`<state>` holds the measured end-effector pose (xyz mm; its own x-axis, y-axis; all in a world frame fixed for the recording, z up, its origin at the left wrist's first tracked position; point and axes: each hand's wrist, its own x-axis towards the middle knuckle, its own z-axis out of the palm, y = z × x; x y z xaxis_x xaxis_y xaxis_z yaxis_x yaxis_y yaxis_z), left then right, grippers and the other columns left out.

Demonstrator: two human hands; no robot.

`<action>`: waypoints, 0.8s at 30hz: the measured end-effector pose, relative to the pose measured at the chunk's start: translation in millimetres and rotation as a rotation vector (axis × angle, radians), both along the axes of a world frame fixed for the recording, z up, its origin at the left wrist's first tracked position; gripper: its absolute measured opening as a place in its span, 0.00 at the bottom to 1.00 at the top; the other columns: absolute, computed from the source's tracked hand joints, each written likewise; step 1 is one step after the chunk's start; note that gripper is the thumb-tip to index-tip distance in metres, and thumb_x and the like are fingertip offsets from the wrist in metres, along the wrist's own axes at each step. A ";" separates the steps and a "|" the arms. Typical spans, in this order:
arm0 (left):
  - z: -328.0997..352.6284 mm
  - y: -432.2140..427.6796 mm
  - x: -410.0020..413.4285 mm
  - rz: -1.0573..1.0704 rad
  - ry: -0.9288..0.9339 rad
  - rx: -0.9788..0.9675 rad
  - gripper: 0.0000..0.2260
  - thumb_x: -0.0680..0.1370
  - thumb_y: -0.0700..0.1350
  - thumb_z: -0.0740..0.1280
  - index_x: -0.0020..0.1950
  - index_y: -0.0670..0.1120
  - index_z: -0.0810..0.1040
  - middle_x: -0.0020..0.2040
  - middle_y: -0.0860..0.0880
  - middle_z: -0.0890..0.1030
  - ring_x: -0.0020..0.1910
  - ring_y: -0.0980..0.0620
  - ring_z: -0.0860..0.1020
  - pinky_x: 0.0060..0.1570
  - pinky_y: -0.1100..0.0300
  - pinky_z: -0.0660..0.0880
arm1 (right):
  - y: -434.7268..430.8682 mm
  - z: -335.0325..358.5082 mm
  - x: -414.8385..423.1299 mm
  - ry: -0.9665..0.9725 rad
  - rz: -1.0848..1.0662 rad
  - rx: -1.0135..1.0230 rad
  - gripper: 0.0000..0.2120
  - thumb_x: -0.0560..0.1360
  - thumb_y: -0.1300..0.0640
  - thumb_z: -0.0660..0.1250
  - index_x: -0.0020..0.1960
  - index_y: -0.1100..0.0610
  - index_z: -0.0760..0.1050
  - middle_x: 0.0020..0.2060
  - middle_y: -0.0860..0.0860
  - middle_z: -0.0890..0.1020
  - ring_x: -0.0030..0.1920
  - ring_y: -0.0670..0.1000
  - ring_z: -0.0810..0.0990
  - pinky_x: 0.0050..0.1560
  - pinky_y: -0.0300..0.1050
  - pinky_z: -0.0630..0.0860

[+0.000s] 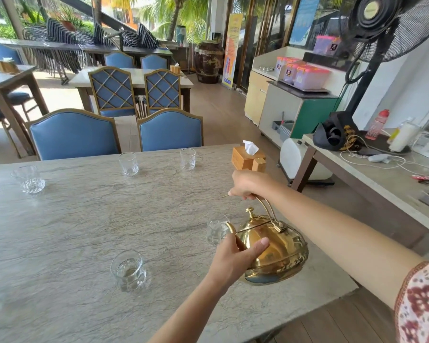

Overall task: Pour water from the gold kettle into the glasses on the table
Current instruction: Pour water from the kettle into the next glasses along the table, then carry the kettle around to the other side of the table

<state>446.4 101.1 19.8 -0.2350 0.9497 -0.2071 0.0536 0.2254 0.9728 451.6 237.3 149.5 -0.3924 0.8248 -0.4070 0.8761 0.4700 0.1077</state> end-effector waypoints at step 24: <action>-28.7 145.0 264.4 -0.321 0.502 0.242 0.58 0.62 0.64 0.78 0.81 0.50 0.45 0.75 0.62 0.55 0.74 0.59 0.57 0.75 0.68 0.55 | 50.9 -28.3 399.5 1.246 -0.348 -0.254 0.07 0.80 0.63 0.61 0.43 0.62 0.74 0.27 0.52 0.74 0.25 0.46 0.70 0.30 0.41 0.70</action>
<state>710.8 246.0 -8.9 0.0562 0.9950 0.0829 0.5436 -0.1002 0.8334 851.1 288.2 121.2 -0.3990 0.9128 -0.0867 0.4014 0.0889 -0.9116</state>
